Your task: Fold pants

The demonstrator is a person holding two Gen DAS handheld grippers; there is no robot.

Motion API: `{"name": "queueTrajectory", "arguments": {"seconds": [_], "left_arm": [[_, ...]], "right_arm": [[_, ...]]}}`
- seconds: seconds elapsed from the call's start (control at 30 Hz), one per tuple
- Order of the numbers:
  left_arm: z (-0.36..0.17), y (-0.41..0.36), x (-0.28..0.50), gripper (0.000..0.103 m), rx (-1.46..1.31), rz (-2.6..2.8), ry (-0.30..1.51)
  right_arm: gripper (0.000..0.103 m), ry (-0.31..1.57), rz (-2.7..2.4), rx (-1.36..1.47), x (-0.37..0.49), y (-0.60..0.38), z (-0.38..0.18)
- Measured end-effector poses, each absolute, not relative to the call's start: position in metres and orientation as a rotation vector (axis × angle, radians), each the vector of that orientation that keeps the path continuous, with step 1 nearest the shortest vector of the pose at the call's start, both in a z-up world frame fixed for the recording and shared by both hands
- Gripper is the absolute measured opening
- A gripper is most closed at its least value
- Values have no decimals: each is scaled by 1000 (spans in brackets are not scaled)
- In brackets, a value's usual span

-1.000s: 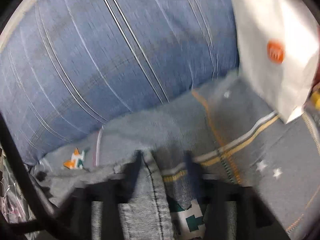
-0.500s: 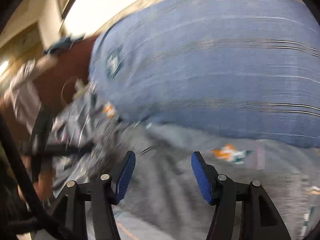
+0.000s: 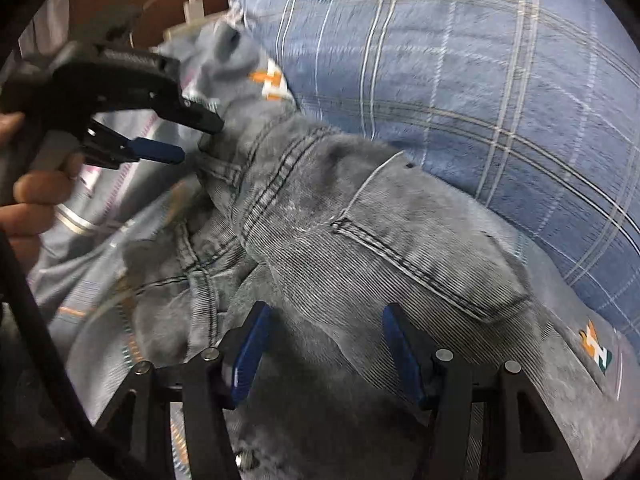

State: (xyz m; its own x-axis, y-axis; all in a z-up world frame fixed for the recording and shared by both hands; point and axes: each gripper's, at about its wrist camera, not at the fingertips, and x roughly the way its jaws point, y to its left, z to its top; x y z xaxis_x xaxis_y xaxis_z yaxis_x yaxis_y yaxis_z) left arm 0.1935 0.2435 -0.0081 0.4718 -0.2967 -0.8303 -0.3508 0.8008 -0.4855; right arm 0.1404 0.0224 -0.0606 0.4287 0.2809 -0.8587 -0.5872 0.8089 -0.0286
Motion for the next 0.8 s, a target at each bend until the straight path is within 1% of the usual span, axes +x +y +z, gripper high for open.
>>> {"name": "queueTrajectory", "arguments": {"seconds": [0.03,0.07,0.1,0.23,0.27,0.3,0.33,0.43,0.6,0.7,0.8], "left_arm": [[-11,240,194,58,-669,29,1111],[-15,236,195,58,-673,29,1115],[-17,234,194,58,-685,26,1112],[-18,224,195,55,-723,-43,1110],[-14,222,196,53,-713,-58,1096],[-12,221,195,29,-708,-63,1087],[-10,220,194,11,-706,-67,1083],[-6,223,194,9,-736,-90,1060],[31,237,177,8,-853,-216,988],[47,239,160,8,-844,-246,993],[50,244,144,9,-790,-186,1052]], "right_arm": [[59,996,547,-356,142,21,-62],[53,1002,537,-357,144,22,-65],[38,996,525,-355,143,19,-65],[10,1005,523,-319,149,9,-55],[7,1013,513,-324,151,9,-54],[5,1014,512,-324,151,9,-52],[4,1011,513,-315,152,7,-48],[4,995,529,-237,152,-3,-30],[4,958,556,-195,143,-12,-1],[4,959,609,-176,128,-21,17],[4,975,668,-182,107,-20,21]]}}
